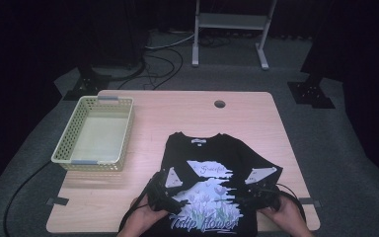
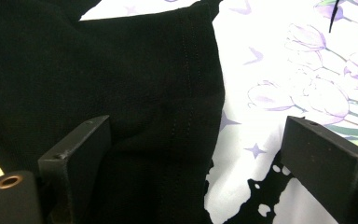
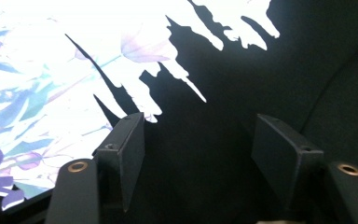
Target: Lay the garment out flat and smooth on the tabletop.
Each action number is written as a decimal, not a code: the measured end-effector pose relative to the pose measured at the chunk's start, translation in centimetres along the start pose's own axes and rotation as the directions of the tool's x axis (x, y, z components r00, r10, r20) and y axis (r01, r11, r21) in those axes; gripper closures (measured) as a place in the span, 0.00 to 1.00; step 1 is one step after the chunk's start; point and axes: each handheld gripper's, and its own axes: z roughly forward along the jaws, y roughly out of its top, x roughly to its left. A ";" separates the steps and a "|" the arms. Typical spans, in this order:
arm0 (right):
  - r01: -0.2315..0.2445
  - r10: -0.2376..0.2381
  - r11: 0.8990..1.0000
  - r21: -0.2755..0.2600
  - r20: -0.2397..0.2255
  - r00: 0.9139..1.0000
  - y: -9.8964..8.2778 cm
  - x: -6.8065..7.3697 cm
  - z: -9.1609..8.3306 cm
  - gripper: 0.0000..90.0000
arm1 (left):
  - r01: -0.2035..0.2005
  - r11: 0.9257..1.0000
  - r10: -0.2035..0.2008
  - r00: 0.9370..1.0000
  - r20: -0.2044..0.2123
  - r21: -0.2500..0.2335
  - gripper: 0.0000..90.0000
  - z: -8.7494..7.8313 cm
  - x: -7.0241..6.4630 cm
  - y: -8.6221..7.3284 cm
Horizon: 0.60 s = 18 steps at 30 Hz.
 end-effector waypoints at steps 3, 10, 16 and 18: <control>-0.003 0.003 1.000 -0.009 -0.003 1.000 -0.3 -0.1 -0.1 0.37 | 0.012 1.000 -0.012 1.000 -0.001 -0.004 0.10 0.0 -0.1 -0.1; 0.027 -0.029 0.998 -0.054 -0.032 0.999 -1.5 -0.5 -0.4 0.34 | 0.025 1.000 -0.025 1.000 -0.009 -0.006 0.10 0.1 -0.8 0.0; 0.050 -0.052 0.997 -0.054 -0.049 0.997 -2.4 -1.0 -1.0 0.34 | 0.031 0.999 -0.031 0.999 -0.011 -0.011 0.10 0.2 -2.3 0.2; 0.054 -0.057 0.997 -0.051 -0.051 0.997 -2.7 -1.1 -1.2 0.34 | 0.028 1.000 -0.028 1.000 -0.011 -0.009 0.10 0.3 -2.9 0.3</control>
